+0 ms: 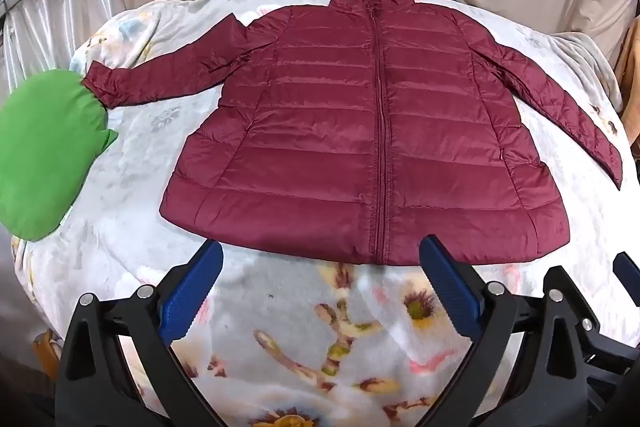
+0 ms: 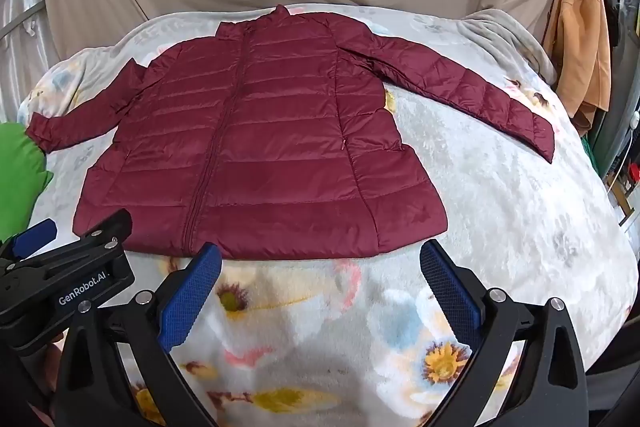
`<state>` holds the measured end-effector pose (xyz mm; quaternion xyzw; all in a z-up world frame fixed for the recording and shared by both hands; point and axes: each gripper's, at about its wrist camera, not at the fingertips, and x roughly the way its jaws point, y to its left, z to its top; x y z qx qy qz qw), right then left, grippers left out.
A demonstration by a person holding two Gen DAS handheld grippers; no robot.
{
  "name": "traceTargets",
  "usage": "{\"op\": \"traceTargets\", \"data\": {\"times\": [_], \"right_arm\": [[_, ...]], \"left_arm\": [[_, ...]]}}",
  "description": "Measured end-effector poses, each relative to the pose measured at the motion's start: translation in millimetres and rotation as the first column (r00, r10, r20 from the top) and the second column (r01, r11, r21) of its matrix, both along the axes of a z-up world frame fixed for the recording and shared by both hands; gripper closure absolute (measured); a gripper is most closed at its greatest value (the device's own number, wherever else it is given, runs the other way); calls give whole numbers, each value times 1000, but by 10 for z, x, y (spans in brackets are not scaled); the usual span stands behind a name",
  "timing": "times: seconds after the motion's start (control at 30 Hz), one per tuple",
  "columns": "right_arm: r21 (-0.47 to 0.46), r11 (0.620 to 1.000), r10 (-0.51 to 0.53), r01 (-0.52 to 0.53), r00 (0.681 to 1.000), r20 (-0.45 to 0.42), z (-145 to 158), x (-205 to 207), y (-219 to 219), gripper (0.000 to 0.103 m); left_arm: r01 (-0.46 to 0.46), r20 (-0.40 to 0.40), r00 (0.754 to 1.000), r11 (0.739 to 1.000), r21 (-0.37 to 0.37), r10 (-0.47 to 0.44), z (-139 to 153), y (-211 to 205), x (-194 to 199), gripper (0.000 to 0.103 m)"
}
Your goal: Fold large clothes
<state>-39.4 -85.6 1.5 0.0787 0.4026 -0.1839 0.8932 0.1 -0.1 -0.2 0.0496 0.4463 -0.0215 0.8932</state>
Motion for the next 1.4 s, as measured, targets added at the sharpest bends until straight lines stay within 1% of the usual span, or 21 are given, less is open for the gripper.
{"op": "traceTargets", "data": {"times": [0.43, 0.6, 0.83, 1.4], "right_arm": [[4, 1000, 1, -1, 1000, -8, -5, 1, -4, 5], [2, 1000, 3, -3, 1000, -6, -4, -22, 14, 5], [-1, 1000, -2, 2, 1000, -6, 5, -35, 16, 5], [3, 1000, -11, 11, 1000, -1, 21, -89, 8, 5]], "left_arm": [[-3, 0, 1000, 1000, -1, 3, 10, 5, 5, 7], [0, 11, 1000, 1000, 12, 0, 12, -12, -3, 7], [2, 14, 1000, 1000, 11, -2, 38, 55, -55, 7], [0, 16, 1000, 1000, 14, -1, 60, 52, -100, 7]]}}
